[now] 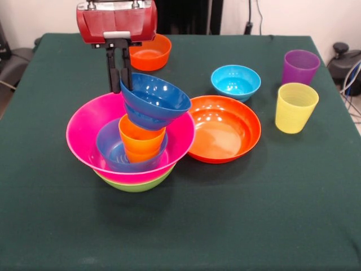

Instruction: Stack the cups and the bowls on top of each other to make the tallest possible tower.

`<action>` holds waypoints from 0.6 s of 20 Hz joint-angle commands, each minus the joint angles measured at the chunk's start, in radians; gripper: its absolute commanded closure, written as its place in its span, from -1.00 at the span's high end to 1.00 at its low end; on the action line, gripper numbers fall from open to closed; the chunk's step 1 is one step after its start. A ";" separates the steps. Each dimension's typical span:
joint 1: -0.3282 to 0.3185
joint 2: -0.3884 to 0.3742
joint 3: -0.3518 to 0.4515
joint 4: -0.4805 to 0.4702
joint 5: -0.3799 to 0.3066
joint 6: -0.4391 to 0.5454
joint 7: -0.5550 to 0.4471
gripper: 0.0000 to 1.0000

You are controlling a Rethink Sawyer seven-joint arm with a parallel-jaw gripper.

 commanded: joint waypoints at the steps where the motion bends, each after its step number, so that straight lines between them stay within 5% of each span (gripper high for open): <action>1: 0.027 0.050 -0.033 0.004 -0.068 -0.077 0.047 -1.00; 12: 0.020 0.054 -0.028 0.008 -0.060 -0.090 0.034 -1.00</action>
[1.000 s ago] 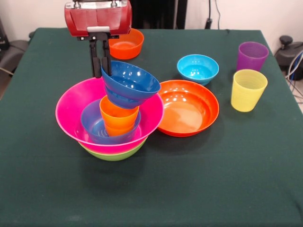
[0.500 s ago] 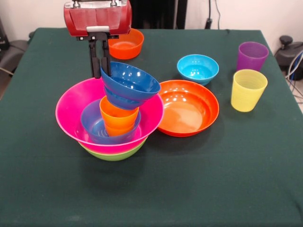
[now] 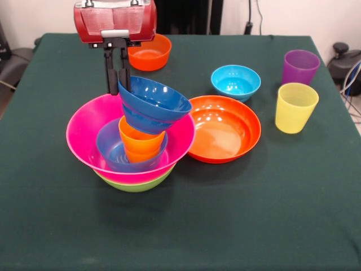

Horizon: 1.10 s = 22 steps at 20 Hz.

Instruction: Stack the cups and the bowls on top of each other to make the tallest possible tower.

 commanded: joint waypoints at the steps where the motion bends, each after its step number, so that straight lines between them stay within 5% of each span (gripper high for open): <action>1: 0.020 0.053 -0.027 0.008 -0.058 -0.012 0.032 -1.00; 22: 0.007 0.057 -0.014 0.011 -0.059 -0.009 0.021 -1.00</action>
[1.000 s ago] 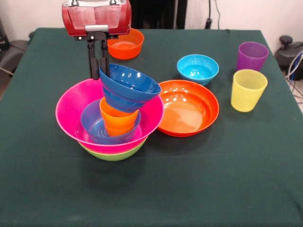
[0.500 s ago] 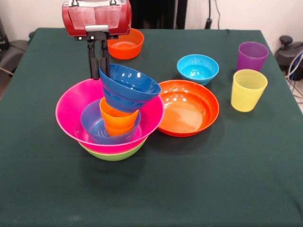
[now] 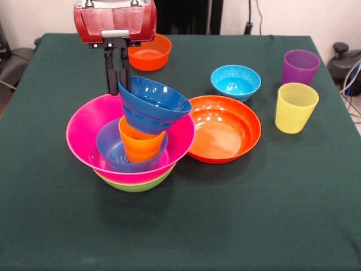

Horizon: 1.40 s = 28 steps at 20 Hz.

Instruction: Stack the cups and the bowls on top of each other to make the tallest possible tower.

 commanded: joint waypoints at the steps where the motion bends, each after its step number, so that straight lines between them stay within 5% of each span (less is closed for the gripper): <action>1: 0.009 0.057 -0.017 0.011 -0.059 -0.009 0.023 -1.00; 28: -0.006 0.153 -0.045 -0.003 -0.097 -0.047 0.014 -1.00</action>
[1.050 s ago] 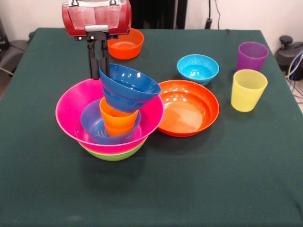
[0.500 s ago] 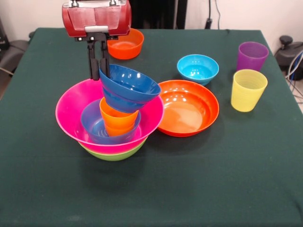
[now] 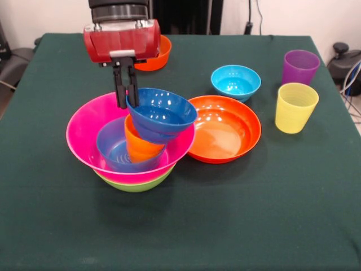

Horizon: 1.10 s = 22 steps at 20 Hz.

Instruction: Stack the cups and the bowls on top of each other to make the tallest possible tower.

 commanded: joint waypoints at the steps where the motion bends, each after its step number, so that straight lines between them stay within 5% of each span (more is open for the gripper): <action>1: 0.008 0.071 -0.045 -0.002 -0.098 -0.045 0.013 -1.00; 22: -0.004 0.011 -0.020 0.023 -0.068 -0.024 0.005 -1.00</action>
